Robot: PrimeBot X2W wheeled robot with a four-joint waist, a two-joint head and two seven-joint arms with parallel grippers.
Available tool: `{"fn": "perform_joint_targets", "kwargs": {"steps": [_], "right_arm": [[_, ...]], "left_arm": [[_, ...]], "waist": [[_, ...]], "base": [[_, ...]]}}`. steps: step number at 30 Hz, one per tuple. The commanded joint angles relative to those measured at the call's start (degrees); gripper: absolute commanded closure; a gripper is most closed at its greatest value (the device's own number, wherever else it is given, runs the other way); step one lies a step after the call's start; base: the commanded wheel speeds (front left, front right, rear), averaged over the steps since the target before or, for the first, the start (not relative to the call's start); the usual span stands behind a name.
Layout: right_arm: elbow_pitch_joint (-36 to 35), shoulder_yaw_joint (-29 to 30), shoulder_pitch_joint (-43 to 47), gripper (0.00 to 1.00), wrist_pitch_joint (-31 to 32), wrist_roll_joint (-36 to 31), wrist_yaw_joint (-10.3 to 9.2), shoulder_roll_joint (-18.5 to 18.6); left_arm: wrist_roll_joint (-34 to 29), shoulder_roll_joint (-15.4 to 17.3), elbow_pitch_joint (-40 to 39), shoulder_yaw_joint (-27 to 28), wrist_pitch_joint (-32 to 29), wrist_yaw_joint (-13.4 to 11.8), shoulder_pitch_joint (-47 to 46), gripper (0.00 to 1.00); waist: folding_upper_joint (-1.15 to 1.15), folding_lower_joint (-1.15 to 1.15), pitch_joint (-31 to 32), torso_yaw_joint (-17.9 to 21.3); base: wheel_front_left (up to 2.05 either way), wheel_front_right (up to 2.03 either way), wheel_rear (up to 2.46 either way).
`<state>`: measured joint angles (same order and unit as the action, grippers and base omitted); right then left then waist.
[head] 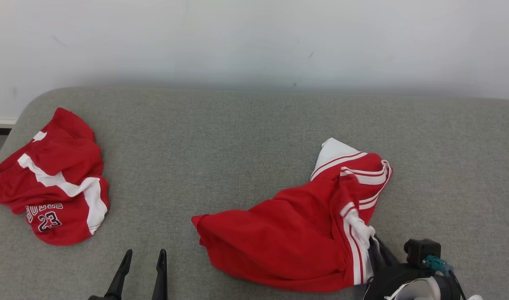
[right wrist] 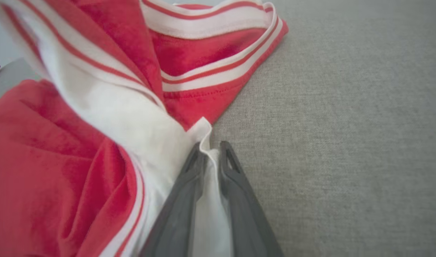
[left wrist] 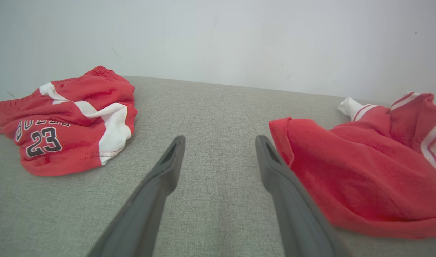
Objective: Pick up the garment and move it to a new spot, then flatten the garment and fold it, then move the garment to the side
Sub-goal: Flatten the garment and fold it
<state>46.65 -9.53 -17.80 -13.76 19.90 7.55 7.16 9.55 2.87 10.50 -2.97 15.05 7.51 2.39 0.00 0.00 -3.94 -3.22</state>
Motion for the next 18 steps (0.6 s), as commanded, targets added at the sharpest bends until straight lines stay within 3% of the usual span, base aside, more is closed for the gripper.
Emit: {"fn": "perform_joint_targets", "kwargs": {"steps": [1,9,12,18], "right_arm": [[1.6,-1.6,-0.6,1.00,0.3,1.6,-0.09,0.6],[0.2,-1.1,-0.2,1.00,-1.4,4.0,-0.09,2.2],[-8.3,3.8,4.0,1.00,-1.4,5.0,-0.10,1.3],[-21.9,11.3,14.7,1.00,-1.4,14.5,-0.09,-2.6]], "left_arm": [[-0.1,0.0,0.0,0.2,0.2,-0.1,1.0,0.00],[0.1,0.0,-0.1,0.1,0.2,-0.1,1.1,0.00],[0.5,0.0,-0.2,0.1,0.2,-0.1,0.8,0.00],[1.1,0.0,0.0,-0.7,0.2,-0.2,0.2,0.00]], "waist": [[0.00,0.00,0.4,-0.2],[0.00,0.00,0.6,0.9],[0.00,0.00,0.3,1.7],[0.00,0.00,-0.5,3.0]], "base": [[0.00,0.00,0.00],[0.00,0.00,0.00],[0.00,0.00,0.00],[0.00,0.00,0.00]]}}
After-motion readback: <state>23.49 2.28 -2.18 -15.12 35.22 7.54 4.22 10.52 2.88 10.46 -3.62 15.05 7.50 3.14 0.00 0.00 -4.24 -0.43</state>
